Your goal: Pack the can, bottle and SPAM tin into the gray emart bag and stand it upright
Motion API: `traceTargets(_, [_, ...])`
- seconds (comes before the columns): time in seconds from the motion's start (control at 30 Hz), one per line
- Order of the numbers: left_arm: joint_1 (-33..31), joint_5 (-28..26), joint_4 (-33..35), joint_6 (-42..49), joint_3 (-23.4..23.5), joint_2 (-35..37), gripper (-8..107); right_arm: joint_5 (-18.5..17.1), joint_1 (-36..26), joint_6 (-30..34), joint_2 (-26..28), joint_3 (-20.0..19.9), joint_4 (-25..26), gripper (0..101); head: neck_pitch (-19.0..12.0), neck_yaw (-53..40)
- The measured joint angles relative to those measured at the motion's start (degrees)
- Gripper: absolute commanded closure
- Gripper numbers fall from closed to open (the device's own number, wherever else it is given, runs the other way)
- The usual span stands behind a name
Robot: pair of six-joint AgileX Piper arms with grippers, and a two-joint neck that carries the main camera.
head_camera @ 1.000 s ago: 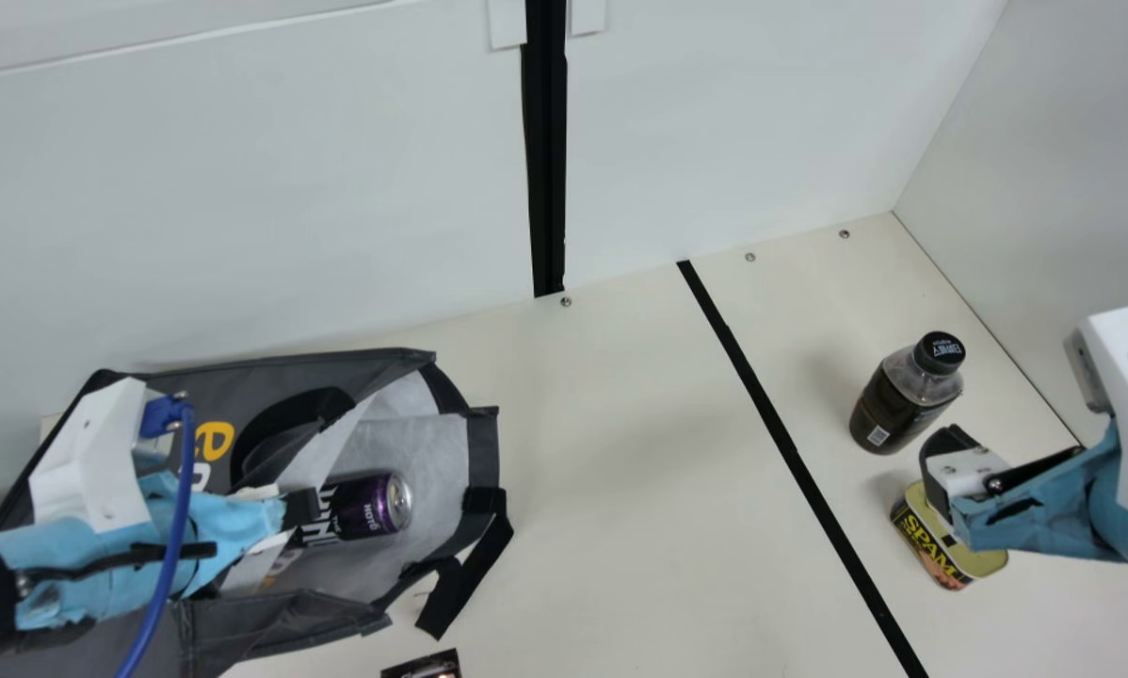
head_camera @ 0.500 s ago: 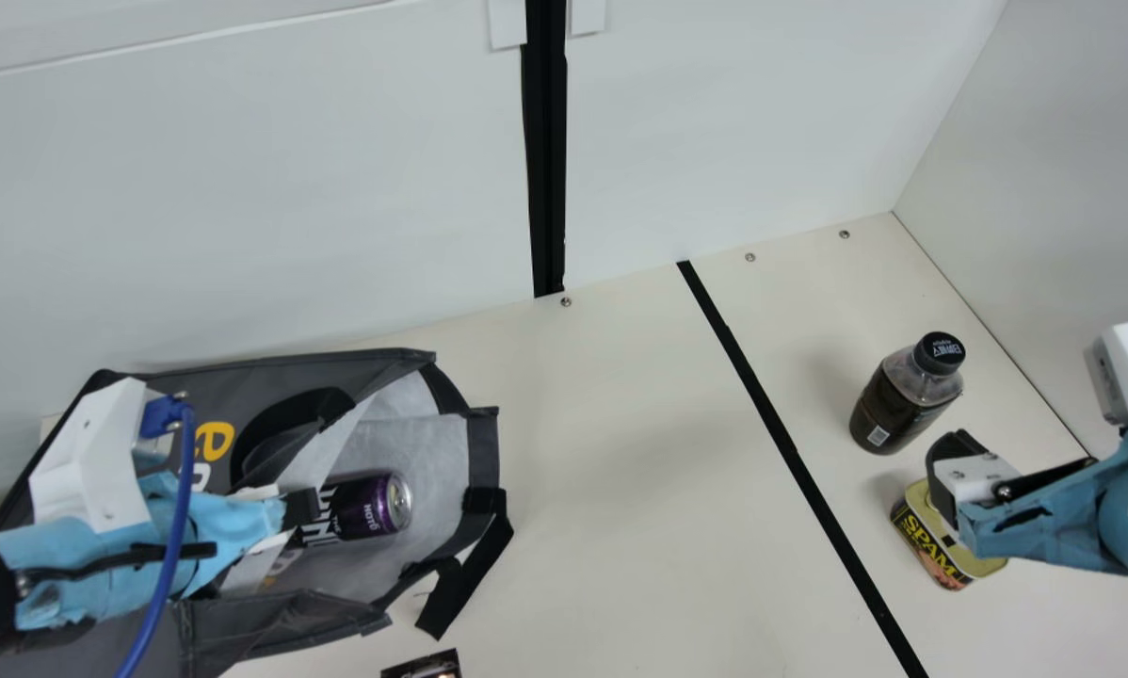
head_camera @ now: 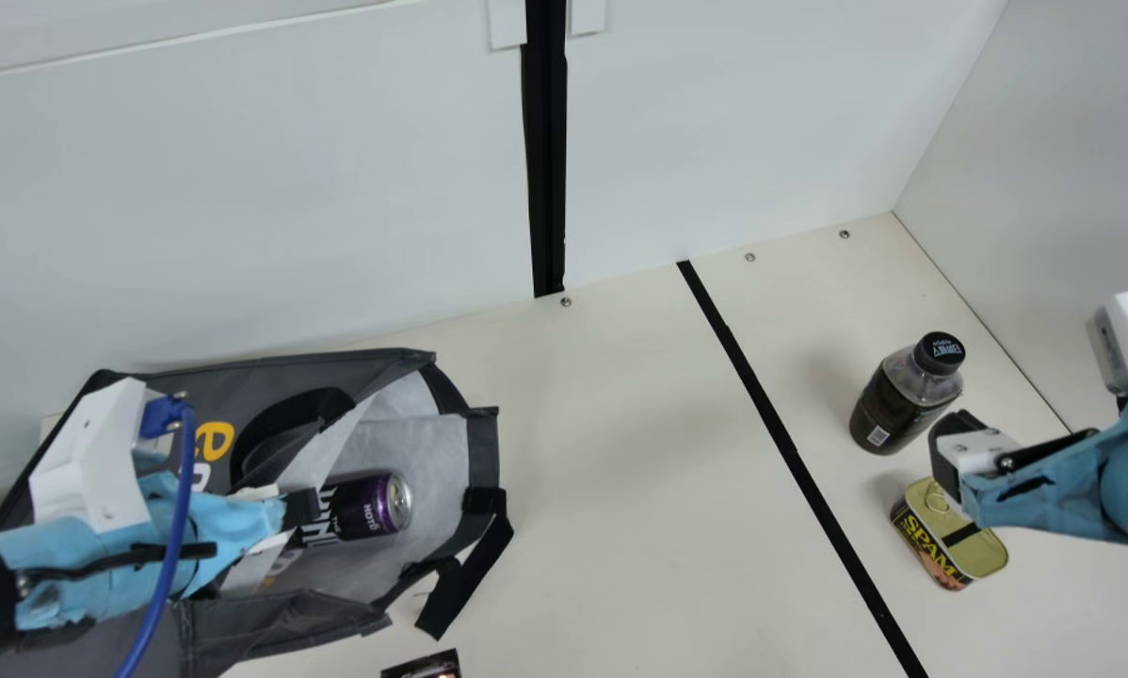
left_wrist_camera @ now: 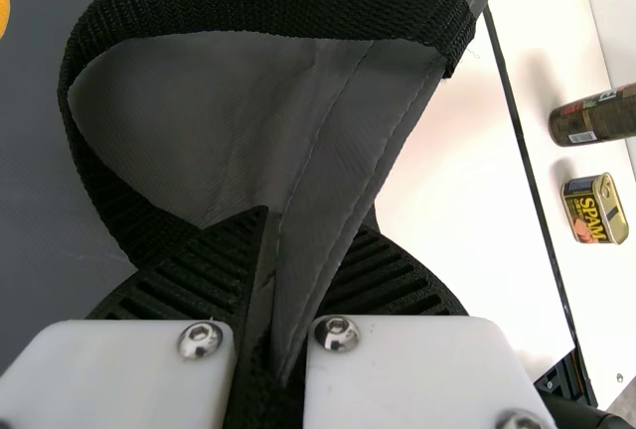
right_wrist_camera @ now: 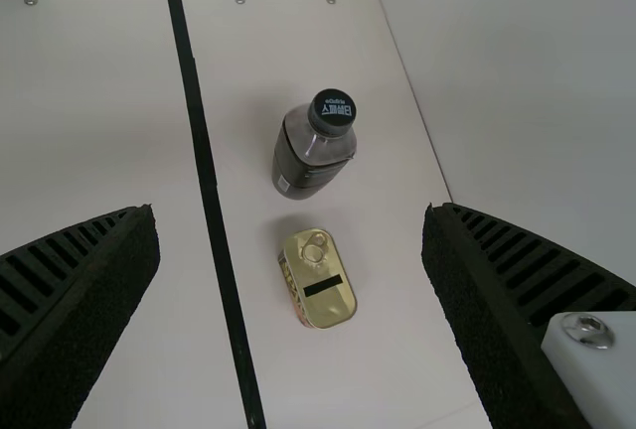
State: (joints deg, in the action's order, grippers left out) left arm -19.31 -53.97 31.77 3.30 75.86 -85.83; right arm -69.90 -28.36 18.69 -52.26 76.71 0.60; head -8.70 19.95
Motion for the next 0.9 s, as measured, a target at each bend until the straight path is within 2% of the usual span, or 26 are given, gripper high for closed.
traceTargets(0.5, [0.0, 0.0, 0.0, 0.0, 0.0, 0.0, 107, 0.1, -10.5, 8.6, -7.8, 2.8, -10.6, 6, 0.0, 0.0])
traceTargets(0.9, [0.0, 0.0, 0.0, 0.0, 0.0, 0.0, 107, 0.1, -15.7, 11.9, -14.1, 4.7, -13.6, 6, 0.0, 0.0])
